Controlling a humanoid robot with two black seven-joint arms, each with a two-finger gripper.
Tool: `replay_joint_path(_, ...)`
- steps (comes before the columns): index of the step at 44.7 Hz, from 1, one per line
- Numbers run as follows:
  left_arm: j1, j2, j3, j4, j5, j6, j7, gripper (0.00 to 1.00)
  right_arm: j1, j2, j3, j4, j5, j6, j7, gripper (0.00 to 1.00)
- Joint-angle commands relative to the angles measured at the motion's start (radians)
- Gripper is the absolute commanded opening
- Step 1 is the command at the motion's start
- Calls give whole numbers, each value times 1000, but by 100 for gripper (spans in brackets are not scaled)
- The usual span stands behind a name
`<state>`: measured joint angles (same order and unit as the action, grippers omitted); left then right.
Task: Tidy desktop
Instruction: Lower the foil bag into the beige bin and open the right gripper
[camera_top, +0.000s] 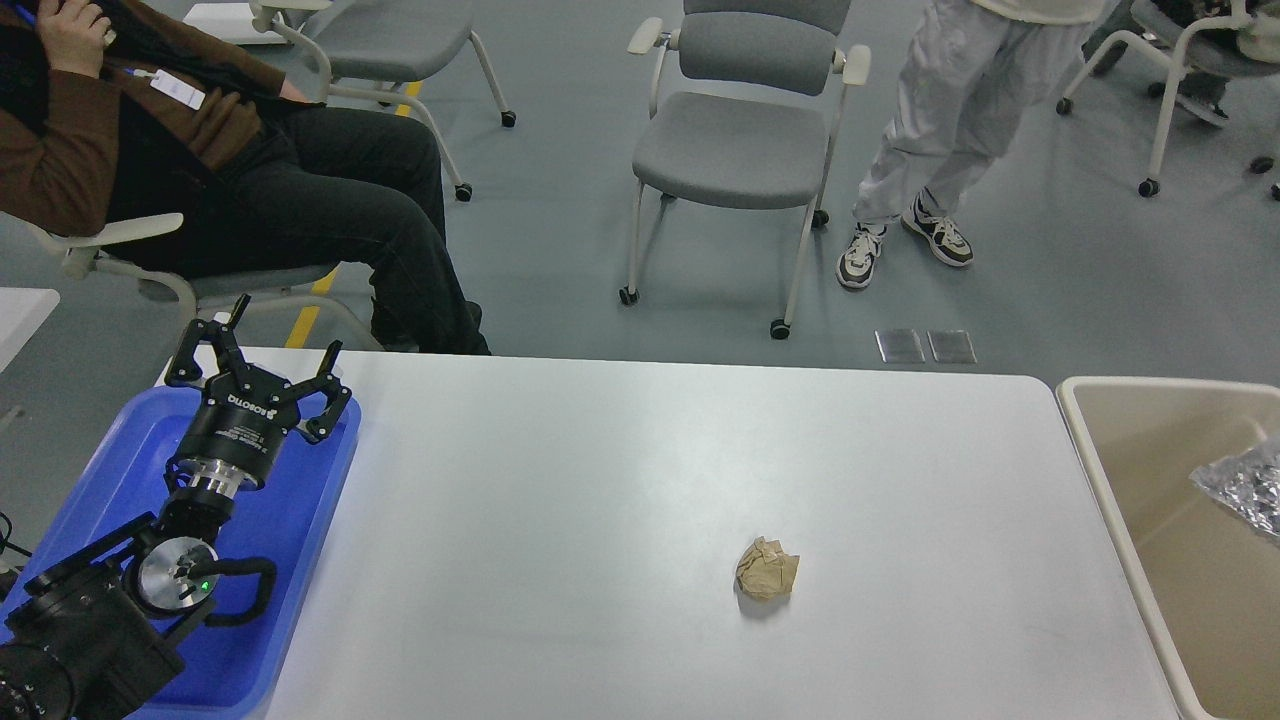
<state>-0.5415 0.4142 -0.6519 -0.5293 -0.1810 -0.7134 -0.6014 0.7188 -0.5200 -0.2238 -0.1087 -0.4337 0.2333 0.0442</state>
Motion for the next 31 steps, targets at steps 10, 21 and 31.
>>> replay_joint_path(10,0,0,0,0,0,0,0,98,-61,87,23,-16,32,-34,-78,0)
replay_joint_path(21,0,0,0,0,0,0,0,98,-79,109,26,-16,43,-49,-78,0)
replay_joint_path(31,0,0,0,0,0,0,0,98,-82,107,24,-16,53,-107,-76,0)
